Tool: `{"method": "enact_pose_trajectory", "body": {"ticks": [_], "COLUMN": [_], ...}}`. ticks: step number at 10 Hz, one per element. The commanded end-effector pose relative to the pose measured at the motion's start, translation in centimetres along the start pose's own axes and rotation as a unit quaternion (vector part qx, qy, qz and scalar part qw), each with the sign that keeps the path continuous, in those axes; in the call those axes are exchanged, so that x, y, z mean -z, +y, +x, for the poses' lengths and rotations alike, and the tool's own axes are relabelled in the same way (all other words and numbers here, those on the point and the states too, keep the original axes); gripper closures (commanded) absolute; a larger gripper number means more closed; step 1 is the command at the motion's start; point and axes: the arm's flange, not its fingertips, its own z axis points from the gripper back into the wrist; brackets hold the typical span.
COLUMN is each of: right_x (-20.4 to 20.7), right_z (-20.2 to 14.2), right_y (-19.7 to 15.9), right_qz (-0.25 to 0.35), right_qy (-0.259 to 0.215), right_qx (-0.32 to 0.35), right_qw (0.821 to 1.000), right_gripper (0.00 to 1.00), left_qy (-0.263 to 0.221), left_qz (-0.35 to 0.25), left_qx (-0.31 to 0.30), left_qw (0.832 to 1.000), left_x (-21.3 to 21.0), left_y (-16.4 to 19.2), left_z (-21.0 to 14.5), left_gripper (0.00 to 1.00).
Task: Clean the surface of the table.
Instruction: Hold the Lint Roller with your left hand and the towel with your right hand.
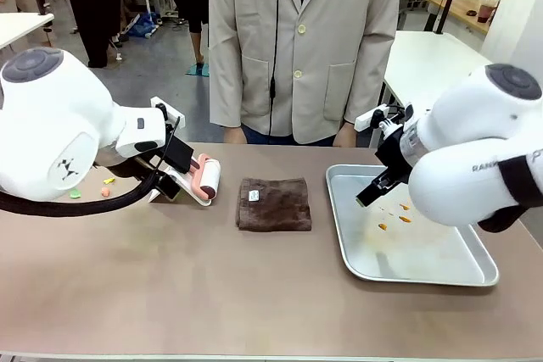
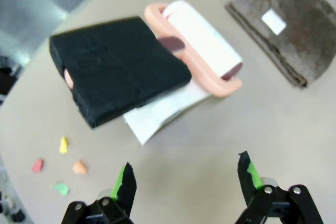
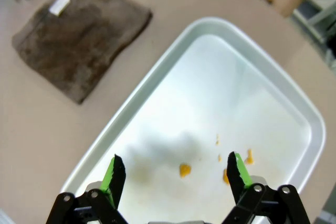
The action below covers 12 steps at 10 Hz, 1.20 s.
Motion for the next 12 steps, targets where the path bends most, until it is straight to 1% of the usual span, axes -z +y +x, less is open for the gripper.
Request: {"method": "enact_pose_trajectory", "body": {"ticks": [1, 2, 3, 4, 5, 6, 7, 8, 9, 10, 11, 12], "right_x": [-4.6, -6.8, -8.9, -10.6, -12.2, -13.9, -15.2, -16.1, -16.5, -16.5, -15.8, -15.1], "right_z": [0.4, 0.2, -0.3, -1.3, -2.8, -5.4, -8.2, -10.9, -13.4, -15.1, -17.0, -18.2], "right_y": [-1.0, -1.3, -1.8, -2.8, -3.9, -5.5, -6.9, -8.7, -10.8, -12.5, -15.3, -16.8], "right_qz": [0.045, 0.059, 0.083, 0.13, 0.187, 0.254, 0.297, 0.323, 0.343, 0.356, 0.381, 0.403], "right_qy": [0.043, 0.048, 0.047, 0.045, 0.031, -0.006, -0.043, -0.073, -0.093, -0.103, -0.107, -0.125], "right_qx": [0.037, 0.094, 0.157, 0.194, 0.23, 0.258, 0.278, 0.305, 0.332, 0.353, 0.387, 0.397], "right_qw": [0.997, 0.993, 0.983, 0.971, 0.955, 0.932, 0.913, 0.893, 0.873, 0.859, 0.833, 0.815], "right_gripper": [0.0, 0.0, 0.0, 0.0, 0.0, 0.0, 0.0, 0.0, 0.0, 0.0, 0.0, 0.0], "left_qy": [0.022, 0.021, 0.022, -0.005, -0.034, -0.064, -0.098, -0.13, -0.166, -0.196, -0.217, -0.238], "left_qz": [-0.02, -0.044, -0.074, -0.09, -0.13, -0.181, -0.236, -0.291, -0.334, -0.356, -0.375, -0.4], "left_qx": [-0.016, -0.048, -0.084, -0.098, -0.118, -0.122, -0.154, -0.146, -0.152, -0.171, -0.192, -0.217], "left_qw": [0.999, 0.998, 0.993, 0.991, 0.984, 0.974, 0.954, 0.936, 0.915, 0.897, 0.881, 0.858], "left_x": [-4.3, -6.4, -8.3, -10.1, -12.3, -13.7, -14.8, -15.6, -16.4, -16.9, -16.7, -16.0], "left_y": [0.8, 1.0, 1.9, 3.0, 5.2, 7.3, 10.5, 12.2, 14.2, 16.2, 17.6, 18.7], "left_z": [-0.8, -1.3, -1.7, -2.6, -3.8, -5.0, -7.0, -8.5, -10.4, -12.3, -14.1, -15.8], "left_gripper": [0.0, 0.0, 0.0, 0.0, 0.0, 0.0, 0.0, 0.0, 0.0, 0.0, 0.0, 0.0]}}
